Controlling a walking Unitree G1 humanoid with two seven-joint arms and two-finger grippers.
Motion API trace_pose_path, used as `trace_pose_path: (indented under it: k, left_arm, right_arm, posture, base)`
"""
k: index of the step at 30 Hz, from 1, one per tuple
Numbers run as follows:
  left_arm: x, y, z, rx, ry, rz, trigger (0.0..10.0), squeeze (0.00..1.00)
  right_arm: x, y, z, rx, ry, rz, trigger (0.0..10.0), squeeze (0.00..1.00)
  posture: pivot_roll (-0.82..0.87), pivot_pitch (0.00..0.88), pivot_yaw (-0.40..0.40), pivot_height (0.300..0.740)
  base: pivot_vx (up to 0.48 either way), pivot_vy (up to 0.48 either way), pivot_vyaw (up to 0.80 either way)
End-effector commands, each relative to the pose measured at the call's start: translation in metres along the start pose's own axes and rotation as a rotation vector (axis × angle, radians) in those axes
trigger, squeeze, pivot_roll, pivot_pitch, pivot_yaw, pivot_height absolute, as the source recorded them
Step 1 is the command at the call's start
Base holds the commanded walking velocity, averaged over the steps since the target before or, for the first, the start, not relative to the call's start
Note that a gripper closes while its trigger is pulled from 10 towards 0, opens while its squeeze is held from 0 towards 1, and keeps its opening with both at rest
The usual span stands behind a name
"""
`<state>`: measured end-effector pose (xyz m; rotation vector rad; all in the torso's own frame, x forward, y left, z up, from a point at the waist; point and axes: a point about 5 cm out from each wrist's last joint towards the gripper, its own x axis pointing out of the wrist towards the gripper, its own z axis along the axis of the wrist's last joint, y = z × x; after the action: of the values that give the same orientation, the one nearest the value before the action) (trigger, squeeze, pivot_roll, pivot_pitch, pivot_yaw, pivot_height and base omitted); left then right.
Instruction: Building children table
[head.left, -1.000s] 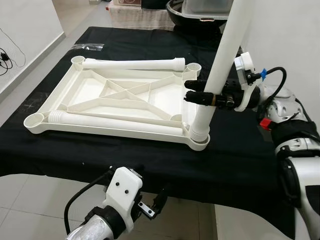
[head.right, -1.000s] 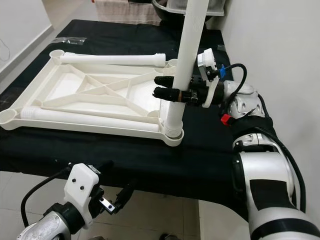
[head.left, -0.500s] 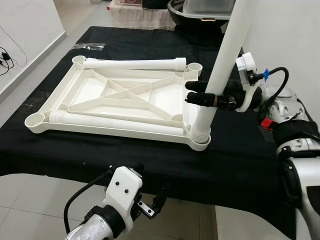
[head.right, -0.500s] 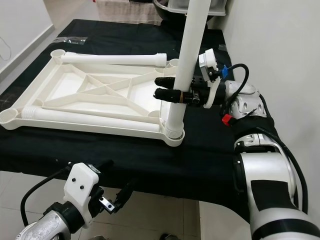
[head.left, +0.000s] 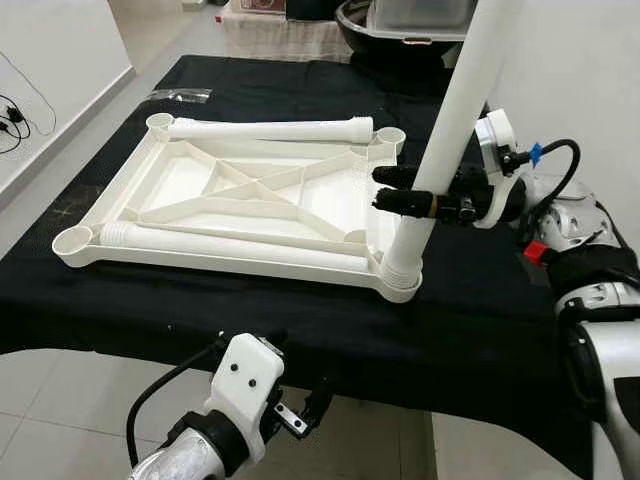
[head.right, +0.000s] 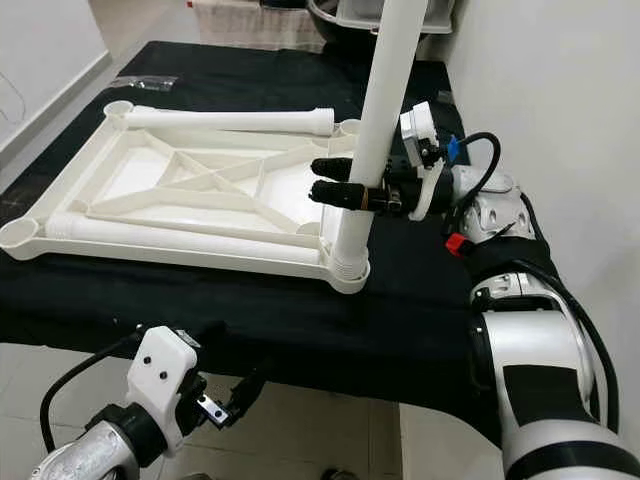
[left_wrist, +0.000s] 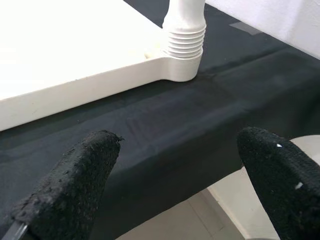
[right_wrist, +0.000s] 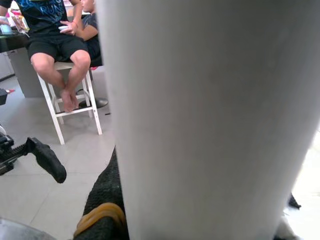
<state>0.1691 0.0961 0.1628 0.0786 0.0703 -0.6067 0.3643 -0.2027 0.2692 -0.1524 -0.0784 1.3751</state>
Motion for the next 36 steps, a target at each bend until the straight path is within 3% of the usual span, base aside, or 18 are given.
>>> trace_pose_path:
  k: [1,9,24,36]
  left_arm:
    - [-0.004,-0.001,-0.001,0.005,0.012,-0.018,10.0,0.0]
    - [-0.003,0.0,0.0,0.013,0.012,-0.024,10.0,0.0]
    - [-0.004,-0.003,0.001,0.007,0.009,-0.015,10.0,0.0]
    - [-0.003,-0.002,0.0,0.005,0.011,-0.006,10.0,0.0]
  right_arm:
    - [-0.006,0.006,-0.022,0.074,0.085,0.023,10.0,0.0]
    - [-0.004,0.003,-0.019,0.054,0.079,0.001,10.0,0.0]
    - [0.015,-0.002,-0.02,0.04,0.044,-0.034,10.0,0.0]
    - [0.013,0.0,-0.025,0.066,0.051,-0.024,10.0,0.0]
  posture:
    - [0.18,0.148,-0.006,0.74]
    - [0.19,0.154,-0.004,0.74]
    - [0.18,0.174,-0.025,0.74]
    - [0.17,0.179,-0.028,0.74]
  base:
    - [0.0,0.0,0.0]
    - [0.0,0.0,0.0]
    - [0.0,0.0,0.0]
    - [0.0,0.0,0.0]
